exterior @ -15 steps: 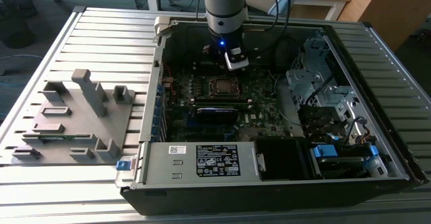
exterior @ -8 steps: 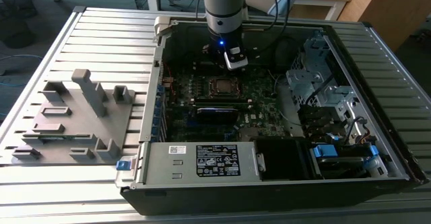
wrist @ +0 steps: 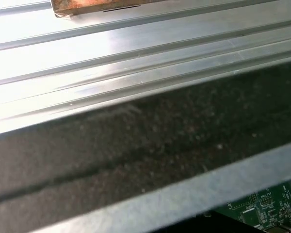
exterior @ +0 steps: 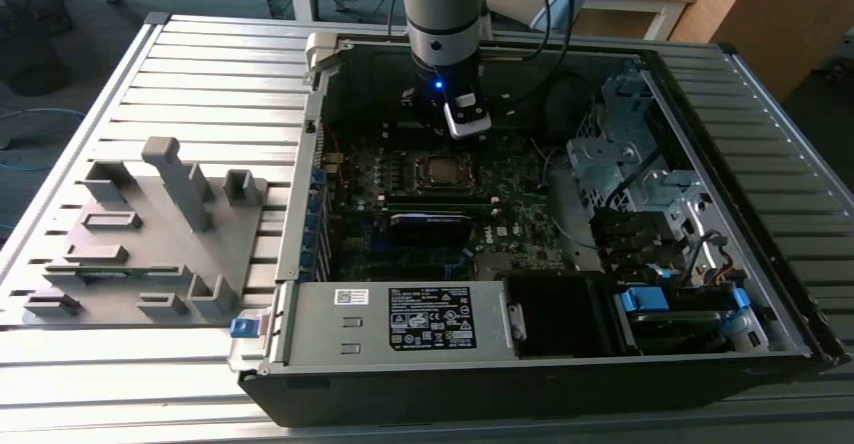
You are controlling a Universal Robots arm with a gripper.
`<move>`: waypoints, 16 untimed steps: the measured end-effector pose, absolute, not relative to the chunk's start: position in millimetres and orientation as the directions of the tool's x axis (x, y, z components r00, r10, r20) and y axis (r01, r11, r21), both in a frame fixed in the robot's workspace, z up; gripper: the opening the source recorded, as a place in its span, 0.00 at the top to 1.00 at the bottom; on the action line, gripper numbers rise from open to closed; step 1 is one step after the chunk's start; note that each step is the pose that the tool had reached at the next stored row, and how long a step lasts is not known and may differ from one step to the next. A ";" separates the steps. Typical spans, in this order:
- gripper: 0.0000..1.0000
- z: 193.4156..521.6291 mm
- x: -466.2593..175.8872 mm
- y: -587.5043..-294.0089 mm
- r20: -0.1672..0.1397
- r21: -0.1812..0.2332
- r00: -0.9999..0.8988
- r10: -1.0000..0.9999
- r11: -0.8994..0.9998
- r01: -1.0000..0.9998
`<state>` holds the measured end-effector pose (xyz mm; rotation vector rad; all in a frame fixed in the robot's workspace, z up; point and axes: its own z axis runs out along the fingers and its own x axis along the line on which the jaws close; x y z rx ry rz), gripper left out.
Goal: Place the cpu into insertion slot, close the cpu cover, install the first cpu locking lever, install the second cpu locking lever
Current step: 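Install the first cpu locking lever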
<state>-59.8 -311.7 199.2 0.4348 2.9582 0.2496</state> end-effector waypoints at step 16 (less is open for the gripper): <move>0.90 198.6 -59.8 -311.7 -0.134 0.122 -0.948 0.288 0.954 0.273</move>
